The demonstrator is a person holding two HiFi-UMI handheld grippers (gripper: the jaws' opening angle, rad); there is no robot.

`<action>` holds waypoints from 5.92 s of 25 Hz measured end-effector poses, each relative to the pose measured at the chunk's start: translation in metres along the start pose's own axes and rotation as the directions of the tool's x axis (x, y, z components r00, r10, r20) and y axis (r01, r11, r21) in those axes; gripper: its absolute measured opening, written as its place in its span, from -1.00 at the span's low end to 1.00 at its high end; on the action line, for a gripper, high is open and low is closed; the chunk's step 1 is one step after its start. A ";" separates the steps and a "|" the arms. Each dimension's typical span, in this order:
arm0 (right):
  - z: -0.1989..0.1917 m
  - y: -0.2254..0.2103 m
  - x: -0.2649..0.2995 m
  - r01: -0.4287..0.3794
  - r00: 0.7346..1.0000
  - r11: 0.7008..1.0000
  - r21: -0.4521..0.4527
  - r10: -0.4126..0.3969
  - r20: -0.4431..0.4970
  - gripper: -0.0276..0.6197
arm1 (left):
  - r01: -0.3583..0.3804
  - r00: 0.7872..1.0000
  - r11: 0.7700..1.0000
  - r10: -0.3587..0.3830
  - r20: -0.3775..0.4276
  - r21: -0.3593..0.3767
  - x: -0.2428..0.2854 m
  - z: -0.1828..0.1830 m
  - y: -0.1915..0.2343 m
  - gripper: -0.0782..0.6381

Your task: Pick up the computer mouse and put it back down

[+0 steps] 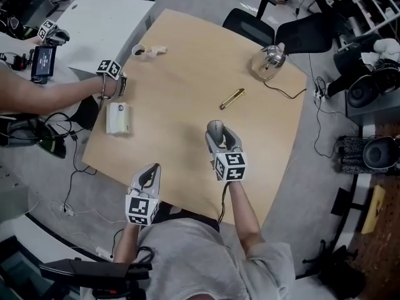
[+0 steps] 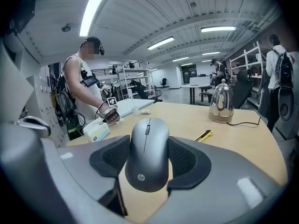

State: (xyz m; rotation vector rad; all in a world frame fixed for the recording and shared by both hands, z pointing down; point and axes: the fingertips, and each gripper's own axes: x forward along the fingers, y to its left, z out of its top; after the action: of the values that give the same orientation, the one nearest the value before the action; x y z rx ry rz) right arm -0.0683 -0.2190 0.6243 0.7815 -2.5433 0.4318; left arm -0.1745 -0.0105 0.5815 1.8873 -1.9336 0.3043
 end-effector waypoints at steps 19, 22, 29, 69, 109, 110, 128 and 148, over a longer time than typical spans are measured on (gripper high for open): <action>-0.044 -0.025 0.079 -0.007 0.984 0.998 0.057 0.017 -0.175 -0.10 | -0.045 0.999 0.998 0.045 -0.008 -0.031 -0.004 -0.005 0.005 -0.73; -0.049 -0.030 0.088 -0.003 0.981 0.998 0.056 0.014 -0.195 -0.10 | -0.049 0.999 0.998 0.049 -0.009 -0.036 -0.004 -0.007 0.005 -0.73; -0.059 -0.036 0.108 0.002 0.973 0.999 0.045 0.009 -0.231 -0.10 | -0.062 0.998 0.997 0.062 -0.014 -0.043 -0.006 -0.010 0.007 -0.73; -0.081 -0.057 0.157 0.041 0.936 0.993 0.110 0.000 -0.352 -0.10 | -0.076 0.997 0.996 0.075 -0.023 -0.041 -0.013 -0.008 0.004 -0.73; -0.050 -0.036 0.084 0.011 0.988 0.991 0.137 0.010 -0.155 -0.53 | 0.018 0.999 1.000 -0.018 0.033 0.008 -0.016 0.006 -0.023 -0.73; -0.048 -0.035 0.081 0.014 0.990 0.990 0.138 0.006 -0.143 -0.56 | 0.025 0.999 1.000 -0.025 0.036 0.013 -0.015 0.007 -0.024 -0.73; -0.042 -0.052 -0.031 0.107 0.994 0.979 0.176 -0.110 0.007 -0.90 | 0.180 0.980 0.977 -0.188 0.064 0.111 -0.003 0.025 -0.075 -0.73; -0.031 -0.059 -0.184 0.239 0.927 0.933 0.269 -0.302 0.224 -0.90 | 0.338 0.932 0.915 -0.358 0.059 0.222 0.008 0.044 -0.129 -0.73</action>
State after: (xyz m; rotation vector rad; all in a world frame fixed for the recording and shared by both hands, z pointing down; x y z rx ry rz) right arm 0.1128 -0.1703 0.5695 1.3444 -2.5925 0.5792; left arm -0.0527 -0.0437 0.5288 2.3808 -1.6299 0.3189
